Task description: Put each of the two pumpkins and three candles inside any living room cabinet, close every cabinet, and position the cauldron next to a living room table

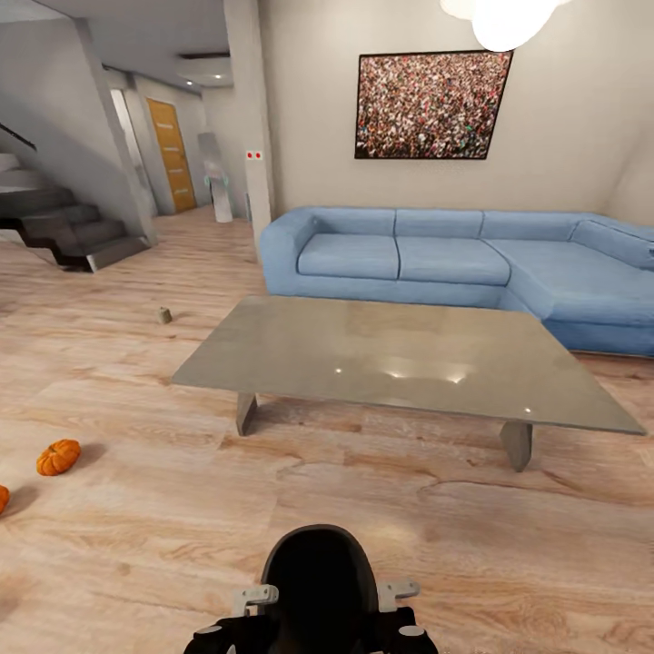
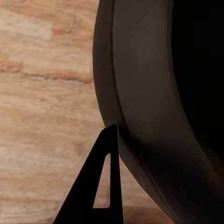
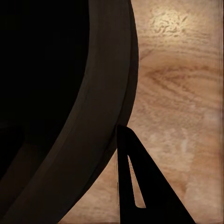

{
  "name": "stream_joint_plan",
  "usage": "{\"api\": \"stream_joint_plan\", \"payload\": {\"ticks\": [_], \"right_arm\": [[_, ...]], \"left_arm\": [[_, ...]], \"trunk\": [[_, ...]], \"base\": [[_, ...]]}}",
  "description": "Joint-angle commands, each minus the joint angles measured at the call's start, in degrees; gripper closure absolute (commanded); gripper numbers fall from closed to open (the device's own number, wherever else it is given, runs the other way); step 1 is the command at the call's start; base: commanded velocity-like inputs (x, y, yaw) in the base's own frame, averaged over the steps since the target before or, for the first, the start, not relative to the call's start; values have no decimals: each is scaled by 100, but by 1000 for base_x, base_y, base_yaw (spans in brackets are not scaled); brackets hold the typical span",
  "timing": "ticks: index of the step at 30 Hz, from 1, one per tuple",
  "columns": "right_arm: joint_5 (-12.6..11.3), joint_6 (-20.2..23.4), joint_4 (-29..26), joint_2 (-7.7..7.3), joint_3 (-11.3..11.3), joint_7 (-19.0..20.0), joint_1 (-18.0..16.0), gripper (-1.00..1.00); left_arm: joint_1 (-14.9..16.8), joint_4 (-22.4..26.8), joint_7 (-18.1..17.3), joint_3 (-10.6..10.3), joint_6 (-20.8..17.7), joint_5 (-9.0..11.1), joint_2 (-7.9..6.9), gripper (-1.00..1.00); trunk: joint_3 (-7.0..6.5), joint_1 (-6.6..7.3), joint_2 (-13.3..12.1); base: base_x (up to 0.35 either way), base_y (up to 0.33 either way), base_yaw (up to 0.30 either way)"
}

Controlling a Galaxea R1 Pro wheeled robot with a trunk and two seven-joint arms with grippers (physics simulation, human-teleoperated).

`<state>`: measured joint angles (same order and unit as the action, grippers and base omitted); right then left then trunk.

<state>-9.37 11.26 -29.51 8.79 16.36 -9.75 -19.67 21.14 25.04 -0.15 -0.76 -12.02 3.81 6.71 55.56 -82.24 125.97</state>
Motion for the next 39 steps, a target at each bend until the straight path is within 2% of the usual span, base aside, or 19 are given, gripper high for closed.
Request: {"api": "stream_joint_plan", "payload": {"ticks": [1,31,39], "right_arm": [[-447,23,-67,-9,16,465,-11,100],[-451,-52,-109,-16,16,470,-11,100],[-445,-53,-116,-18,25,483,-11,100]], "left_arm": [[-5,27,-11,-12,-37,32,-21,100],[-5,27,-11,-12,-38,32,-21,100],[-5,27,-11,-12,-38,32,-21,100]], "trunk": [[9,1,3],[151,1,3],[165,1,3]], "base": [[0,0,-255],[10,0,-254],[167,0,-66]]}}
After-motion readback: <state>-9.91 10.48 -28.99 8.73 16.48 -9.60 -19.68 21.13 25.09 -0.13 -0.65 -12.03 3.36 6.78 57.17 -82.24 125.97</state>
